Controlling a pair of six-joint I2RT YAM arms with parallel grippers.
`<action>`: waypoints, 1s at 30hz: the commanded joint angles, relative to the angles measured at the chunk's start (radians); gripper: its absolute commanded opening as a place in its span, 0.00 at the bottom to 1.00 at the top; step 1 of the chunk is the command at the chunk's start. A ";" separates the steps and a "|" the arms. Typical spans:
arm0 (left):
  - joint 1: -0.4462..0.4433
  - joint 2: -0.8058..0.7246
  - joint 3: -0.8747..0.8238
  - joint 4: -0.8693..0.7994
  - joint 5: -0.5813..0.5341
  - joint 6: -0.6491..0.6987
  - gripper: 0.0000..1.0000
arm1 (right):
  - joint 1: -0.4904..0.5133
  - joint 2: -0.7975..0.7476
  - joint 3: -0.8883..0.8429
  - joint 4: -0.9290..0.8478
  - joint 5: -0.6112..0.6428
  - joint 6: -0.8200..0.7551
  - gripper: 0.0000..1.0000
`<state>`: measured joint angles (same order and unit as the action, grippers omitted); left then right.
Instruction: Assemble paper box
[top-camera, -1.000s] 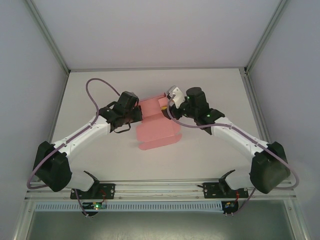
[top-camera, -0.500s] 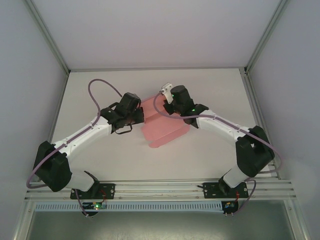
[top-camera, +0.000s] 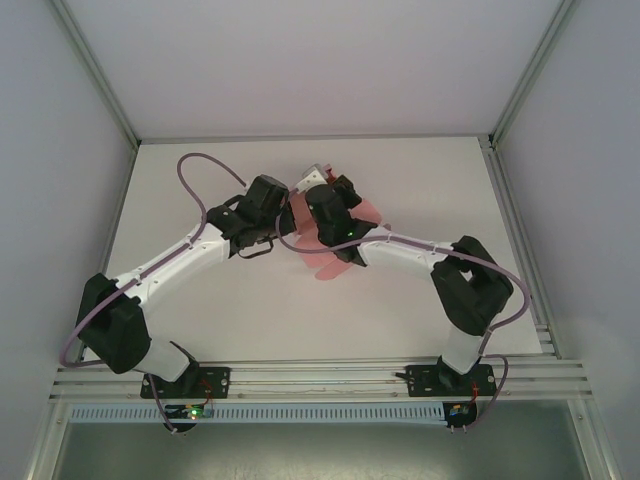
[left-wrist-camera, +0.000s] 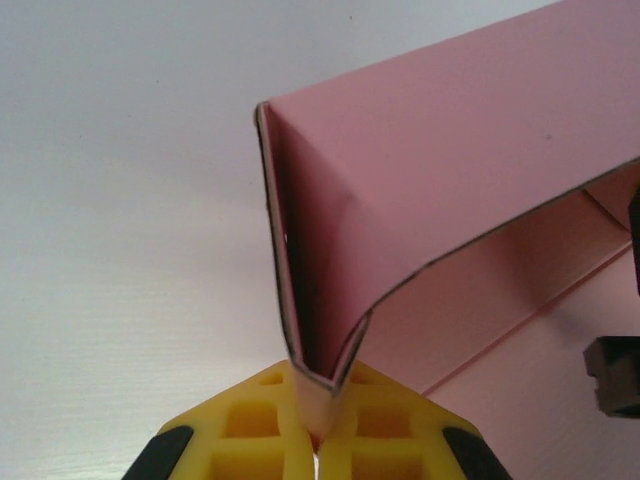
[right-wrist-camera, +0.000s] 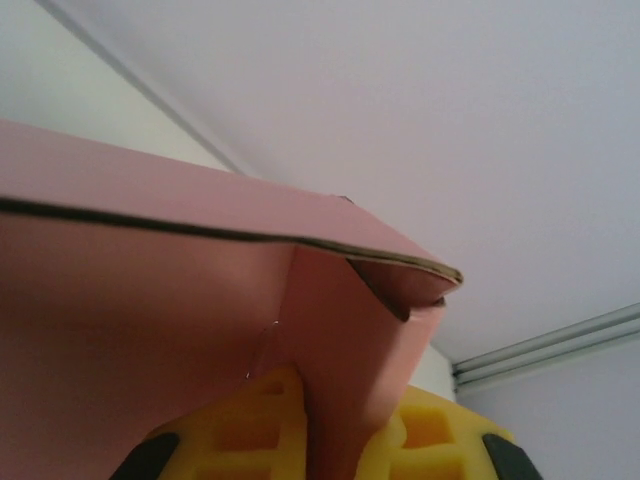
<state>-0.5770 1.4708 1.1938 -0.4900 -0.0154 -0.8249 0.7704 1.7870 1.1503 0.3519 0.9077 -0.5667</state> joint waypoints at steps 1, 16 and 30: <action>-0.007 -0.036 0.020 -0.199 -0.047 -0.022 0.00 | -0.090 0.077 -0.070 0.197 0.400 -0.352 0.10; -0.007 -0.024 0.040 -0.119 -0.035 0.047 0.00 | -0.090 -0.202 -0.158 -0.230 -0.593 0.158 0.51; -0.006 -0.005 0.021 -0.061 -0.071 0.185 0.00 | -0.223 -0.615 -0.278 -0.292 -1.051 0.409 0.98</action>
<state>-0.5770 1.4757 1.2049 -0.5762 -0.0605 -0.6834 0.5663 1.2274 0.9031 0.0738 -0.0177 -0.2455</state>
